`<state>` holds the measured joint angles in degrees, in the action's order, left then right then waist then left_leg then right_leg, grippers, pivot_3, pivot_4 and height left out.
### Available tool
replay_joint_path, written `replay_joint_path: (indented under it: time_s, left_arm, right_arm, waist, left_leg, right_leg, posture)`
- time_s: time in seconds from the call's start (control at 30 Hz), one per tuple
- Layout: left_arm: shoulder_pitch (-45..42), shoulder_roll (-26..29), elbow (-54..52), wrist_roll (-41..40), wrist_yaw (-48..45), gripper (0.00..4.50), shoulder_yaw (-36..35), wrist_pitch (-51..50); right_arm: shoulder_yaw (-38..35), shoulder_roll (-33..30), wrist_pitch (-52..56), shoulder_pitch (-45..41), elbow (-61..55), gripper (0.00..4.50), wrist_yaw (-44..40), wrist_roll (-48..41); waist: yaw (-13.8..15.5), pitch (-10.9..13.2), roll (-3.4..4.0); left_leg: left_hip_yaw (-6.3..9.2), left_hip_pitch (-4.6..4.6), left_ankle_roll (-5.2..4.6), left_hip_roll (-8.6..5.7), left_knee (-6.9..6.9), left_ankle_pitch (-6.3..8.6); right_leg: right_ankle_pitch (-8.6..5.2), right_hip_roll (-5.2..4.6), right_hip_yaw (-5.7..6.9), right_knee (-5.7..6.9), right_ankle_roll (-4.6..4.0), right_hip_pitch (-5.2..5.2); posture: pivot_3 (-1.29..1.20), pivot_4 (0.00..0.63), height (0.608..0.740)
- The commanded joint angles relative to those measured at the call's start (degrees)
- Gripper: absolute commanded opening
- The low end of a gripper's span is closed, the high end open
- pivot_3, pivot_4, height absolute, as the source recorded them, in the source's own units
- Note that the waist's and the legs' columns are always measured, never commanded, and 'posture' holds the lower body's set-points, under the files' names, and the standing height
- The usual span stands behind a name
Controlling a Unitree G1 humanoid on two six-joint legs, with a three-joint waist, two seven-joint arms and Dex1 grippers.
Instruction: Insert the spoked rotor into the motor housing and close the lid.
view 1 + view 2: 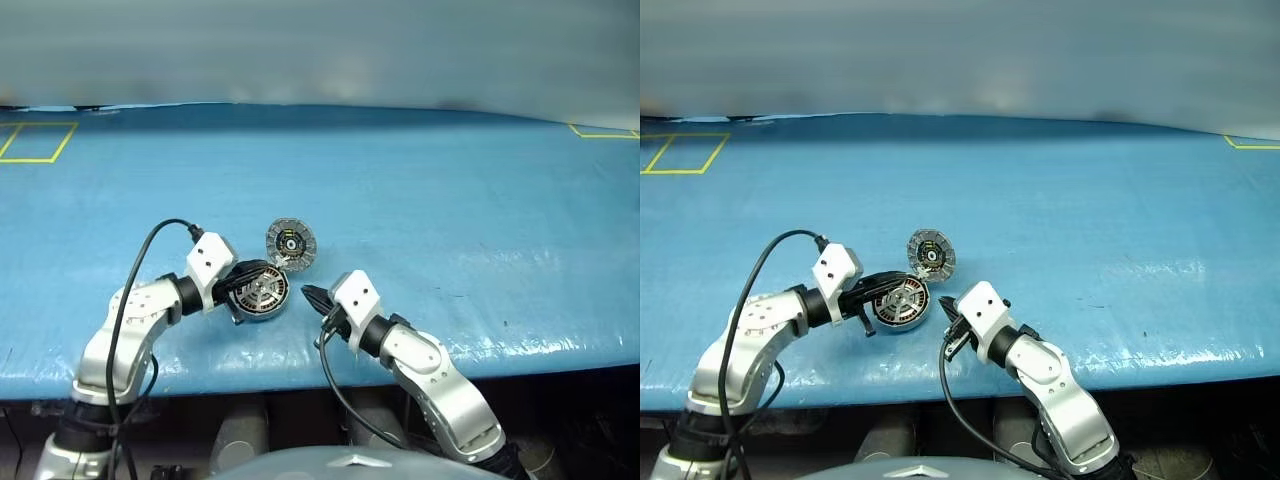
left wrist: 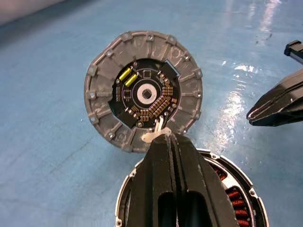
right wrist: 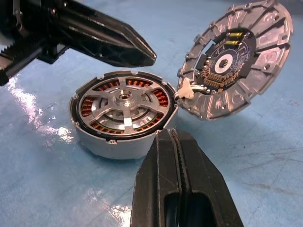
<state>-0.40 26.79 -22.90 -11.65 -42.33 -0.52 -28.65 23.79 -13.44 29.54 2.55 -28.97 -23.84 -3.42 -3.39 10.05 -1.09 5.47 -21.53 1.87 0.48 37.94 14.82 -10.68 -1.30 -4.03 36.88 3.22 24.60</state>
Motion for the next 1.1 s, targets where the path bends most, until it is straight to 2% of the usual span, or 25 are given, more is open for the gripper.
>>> replay_joint_path:
  time_s: [0.03, 0.17, 0.33, 0.6, 0.8, 0.9, 1.1]
  left_arm:
    - [3.4, -3.7, -3.4, 0.7, 6.3, 0.07, -1.2, 4.7]
    - [8.3, -7.6, -3.5, 1.3, 10.4, 0.07, -0.1, 9.8]
    - [12.4, -8.8, 0.0, 1.9, 10.9, 0.07, 0.9, 16.5]
    - [12.1, -8.0, 18.2, -1.8, 6.4, 0.07, -4.5, 32.3]
    - [11.3, -9.8, 22.6, -0.4, 9.5, 0.07, -4.7, 37.5]
    - [11.0, -10.2, 23.5, 0.0, 10.3, 0.07, -4.0, 38.4]
    - [14.5, -12.8, 14.6, 2.7, 14.8, 0.07, 0.4, 35.7]
  right_arm:
    - [0.3, 0.4, 4.7, -2.4, -2.9, 0.0, 0.4, -0.4]
    - [0.7, 1.3, 8.4, -5.0, -2.5, 0.0, 0.9, -0.7]
    - [1.8, 3.9, 10.3, -7.8, 0.5, 0.0, 1.6, -0.8]
    - [4.5, 8.8, 9.5, -12.7, 8.5, 0.0, 2.8, -0.1]
    - [3.3, 11.8, 6.9, -15.0, 14.5, 0.0, 3.1, -0.8]
    - [3.0, 11.2, 5.4, -14.4, 17.0, 0.0, 2.8, -0.5]
    - [4.1, 7.9, 6.6, -11.5, 18.1, 0.0, 1.9, 0.1]
  waist:
    - [0.1, 0.0, 0.0]
    - [0.0, 0.0, -0.01]
    - [-0.1, 0.0, -0.01]
    - [-0.3, 0.0, 0.01]
    - [-0.4, -0.3, -0.04]
    - [-0.4, -0.4, -0.04]
    - [-0.4, -0.8, 0.12]
  left_leg:
    - [0.0, 0.0, 0.0, 0.0, 0.0, 0.0]
    - [-0.01, 0.01, 0.0, -0.01, 0.0, 0.0]
    - [-0.03, 0.01, 0.01, -0.01, -0.01, 0.0]
    - [-0.08, 0.05, 0.01, 0.01, -0.03, 0.01]
    - [-0.12, 0.14, 0.01, 0.03, -0.05, 0.01]
    - [-0.13, 0.16, 0.01, 0.03, -0.06, 0.01]
    - [-0.18, 0.26, 0.03, 0.01, -0.2, 0.03]
  right_leg:
    - [0.0, 0.0, 0.01, 0.0, 0.0, -0.01]
    - [0.0, -0.03, 0.01, -0.02, 0.0, -0.01]
    - [0.0, -0.03, 0.02, -0.01, 0.0, 0.0]
    - [-0.01, -0.04, 0.04, -0.02, -0.01, 0.01]
    - [0.0, -0.05, 0.03, -0.02, -0.01, -0.05]
    - [0.0, -0.04, 0.03, -0.02, 0.0, -0.06]
    - [-0.01, -0.08, -0.01, -0.09, -0.01, -0.12]
  posture:
    - [0.0, 0.15, 0.74]
    - [0.0, 0.15, 0.74]
    - [0.0, 0.15, 0.74]
    - [0.0, 0.15, 0.74]
    - [0.0, 0.15, 0.74]
    - [0.0, 0.15, 0.74]
    - [0.0, 0.15, 0.74]
